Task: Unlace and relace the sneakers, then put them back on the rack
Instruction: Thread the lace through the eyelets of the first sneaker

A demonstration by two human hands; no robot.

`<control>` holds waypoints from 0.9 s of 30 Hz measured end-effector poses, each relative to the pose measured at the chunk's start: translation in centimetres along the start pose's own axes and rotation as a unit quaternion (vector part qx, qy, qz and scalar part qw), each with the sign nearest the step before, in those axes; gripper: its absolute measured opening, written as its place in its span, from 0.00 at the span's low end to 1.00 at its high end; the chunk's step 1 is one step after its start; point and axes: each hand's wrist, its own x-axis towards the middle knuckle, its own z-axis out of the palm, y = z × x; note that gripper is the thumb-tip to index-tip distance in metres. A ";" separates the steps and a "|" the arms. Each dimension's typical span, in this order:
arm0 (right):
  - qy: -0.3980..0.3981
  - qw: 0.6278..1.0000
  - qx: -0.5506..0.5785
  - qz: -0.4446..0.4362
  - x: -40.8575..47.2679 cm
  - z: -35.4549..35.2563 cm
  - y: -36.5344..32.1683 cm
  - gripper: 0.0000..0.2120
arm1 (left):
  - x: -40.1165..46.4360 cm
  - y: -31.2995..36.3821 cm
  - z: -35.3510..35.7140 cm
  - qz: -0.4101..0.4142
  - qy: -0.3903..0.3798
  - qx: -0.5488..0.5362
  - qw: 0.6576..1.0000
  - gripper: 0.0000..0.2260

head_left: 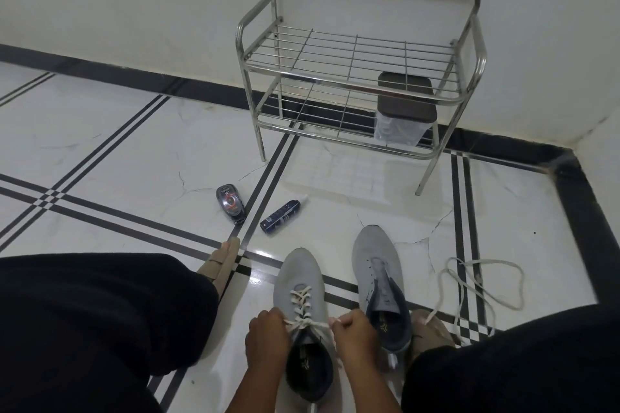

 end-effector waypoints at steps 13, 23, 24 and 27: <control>-0.192 0.886 0.380 0.182 0.2 0.9 -2.1 0.15 | 0.3 0.3 0.7 -0.256 -0.148 -0.577 0.761 0.11; -0.128 0.856 0.443 0.233 1.3 2.6 -2.2 0.16 | 1.5 0.8 0.8 -0.336 -0.081 -0.738 0.580 0.13; -0.118 0.851 0.452 0.240 1.3 2.6 -2.3 0.16 | 1.6 0.9 0.7 -0.338 -0.073 -0.742 0.573 0.13; -0.090 0.835 0.478 0.258 1.0 2.6 -2.4 0.16 | 1.4 1.3 0.6 -0.338 -0.054 -0.741 0.577 0.13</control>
